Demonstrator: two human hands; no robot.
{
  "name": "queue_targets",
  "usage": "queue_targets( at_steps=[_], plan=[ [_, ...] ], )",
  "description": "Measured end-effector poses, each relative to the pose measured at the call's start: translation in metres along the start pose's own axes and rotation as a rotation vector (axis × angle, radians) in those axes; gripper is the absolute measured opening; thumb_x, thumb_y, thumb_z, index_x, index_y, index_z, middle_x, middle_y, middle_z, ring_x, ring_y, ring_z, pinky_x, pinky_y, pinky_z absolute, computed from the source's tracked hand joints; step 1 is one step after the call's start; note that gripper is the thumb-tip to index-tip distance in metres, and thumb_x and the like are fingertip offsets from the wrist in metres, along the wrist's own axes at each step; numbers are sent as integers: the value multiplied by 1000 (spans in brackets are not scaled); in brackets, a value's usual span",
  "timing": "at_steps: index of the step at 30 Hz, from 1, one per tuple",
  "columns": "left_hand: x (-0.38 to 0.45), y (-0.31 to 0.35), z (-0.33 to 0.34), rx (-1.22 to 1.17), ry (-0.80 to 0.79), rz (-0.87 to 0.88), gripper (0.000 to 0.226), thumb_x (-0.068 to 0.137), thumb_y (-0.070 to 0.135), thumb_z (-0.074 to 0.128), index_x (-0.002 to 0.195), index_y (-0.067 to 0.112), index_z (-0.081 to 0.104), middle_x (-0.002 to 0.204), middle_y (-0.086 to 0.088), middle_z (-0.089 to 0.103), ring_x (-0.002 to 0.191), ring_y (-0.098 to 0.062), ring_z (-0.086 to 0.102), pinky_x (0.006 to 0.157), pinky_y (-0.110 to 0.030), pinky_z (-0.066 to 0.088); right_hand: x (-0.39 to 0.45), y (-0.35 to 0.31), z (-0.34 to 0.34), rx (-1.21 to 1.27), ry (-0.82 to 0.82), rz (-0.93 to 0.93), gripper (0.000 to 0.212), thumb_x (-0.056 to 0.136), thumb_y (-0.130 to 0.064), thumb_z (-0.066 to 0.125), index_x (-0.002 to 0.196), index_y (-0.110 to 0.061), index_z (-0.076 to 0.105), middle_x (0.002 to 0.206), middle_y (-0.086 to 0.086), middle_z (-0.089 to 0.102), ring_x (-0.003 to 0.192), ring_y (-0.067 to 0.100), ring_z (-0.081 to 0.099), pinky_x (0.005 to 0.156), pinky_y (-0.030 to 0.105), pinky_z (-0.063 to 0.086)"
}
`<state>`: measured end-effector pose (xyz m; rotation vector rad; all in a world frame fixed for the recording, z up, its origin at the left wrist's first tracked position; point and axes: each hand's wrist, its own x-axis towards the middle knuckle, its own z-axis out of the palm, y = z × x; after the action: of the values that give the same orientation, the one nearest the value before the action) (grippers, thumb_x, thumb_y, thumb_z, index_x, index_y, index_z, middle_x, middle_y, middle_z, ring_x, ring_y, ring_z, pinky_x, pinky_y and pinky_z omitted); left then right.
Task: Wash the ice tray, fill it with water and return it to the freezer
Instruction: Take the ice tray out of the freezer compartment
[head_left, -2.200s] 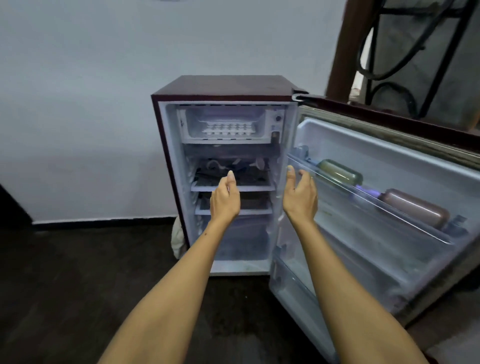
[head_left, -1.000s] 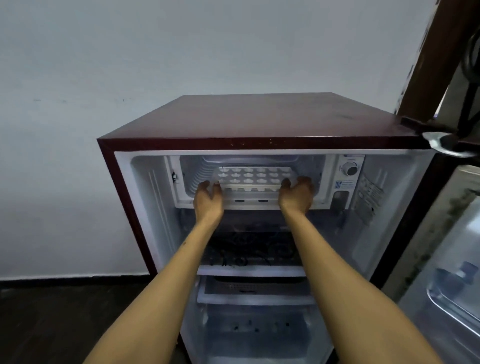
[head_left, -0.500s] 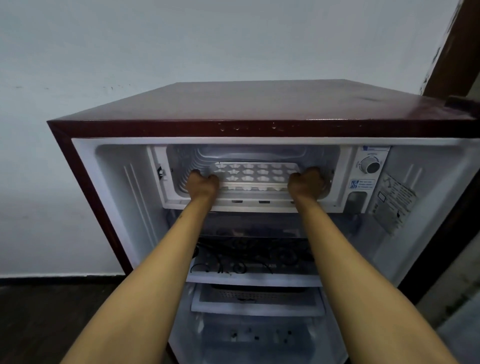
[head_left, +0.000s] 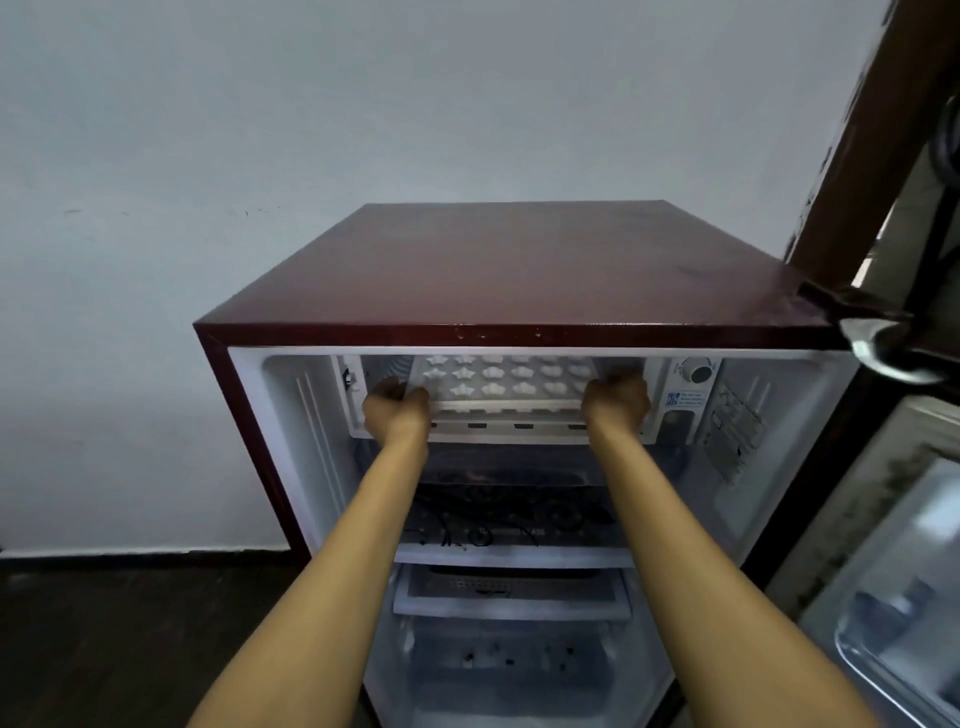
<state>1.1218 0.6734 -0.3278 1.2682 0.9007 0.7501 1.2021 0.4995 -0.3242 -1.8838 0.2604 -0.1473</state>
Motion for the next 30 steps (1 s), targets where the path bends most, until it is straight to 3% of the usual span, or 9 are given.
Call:
queue_targets(
  at_steps=[6,10,13,17,25,30],
  plan=[
    [-51,-8,-52,-92,13,-75,38,84,-4,58,122,0,57,113,-9,64,101,-24,62,88,-26,48,-72,11,-37,192,62,130,34,94,1,43,125,0,54,132,19,51,116,35,53,94,32,44],
    [-90,-13,-90,-141,-19,-95,45,85,-6,57,129,2,53,115,-4,63,99,-16,61,85,-21,48,-122,26,-62,269,86,178,40,94,3,39,131,-2,51,136,16,46,118,30,51,85,26,40],
    [-119,-24,-119,-165,-19,-107,50,85,-7,56,133,4,50,121,-6,63,98,-13,60,85,-20,47,-157,47,-79,310,124,177,44,92,5,38,133,-3,50,133,13,54,119,25,54,89,22,40],
    [-152,-42,-153,-205,-32,-179,52,84,-11,56,133,4,50,123,-9,63,104,-18,63,94,-34,53,-208,79,-104,316,164,191,48,88,9,36,133,-2,51,130,10,58,119,23,55,86,17,38],
    [-205,-69,-204,-238,-88,-252,52,85,-11,55,135,2,48,127,-10,61,109,-19,62,97,-37,51,-272,125,-138,312,230,226,48,88,9,38,132,-4,52,128,8,60,117,21,56,94,22,41],
    [-240,-76,-223,-246,-135,-250,51,87,-11,52,136,2,46,130,-12,59,107,-17,61,97,-35,50,-304,138,-162,310,275,219,48,86,8,40,129,-7,56,125,7,62,115,21,58,102,34,46]
  ],
)
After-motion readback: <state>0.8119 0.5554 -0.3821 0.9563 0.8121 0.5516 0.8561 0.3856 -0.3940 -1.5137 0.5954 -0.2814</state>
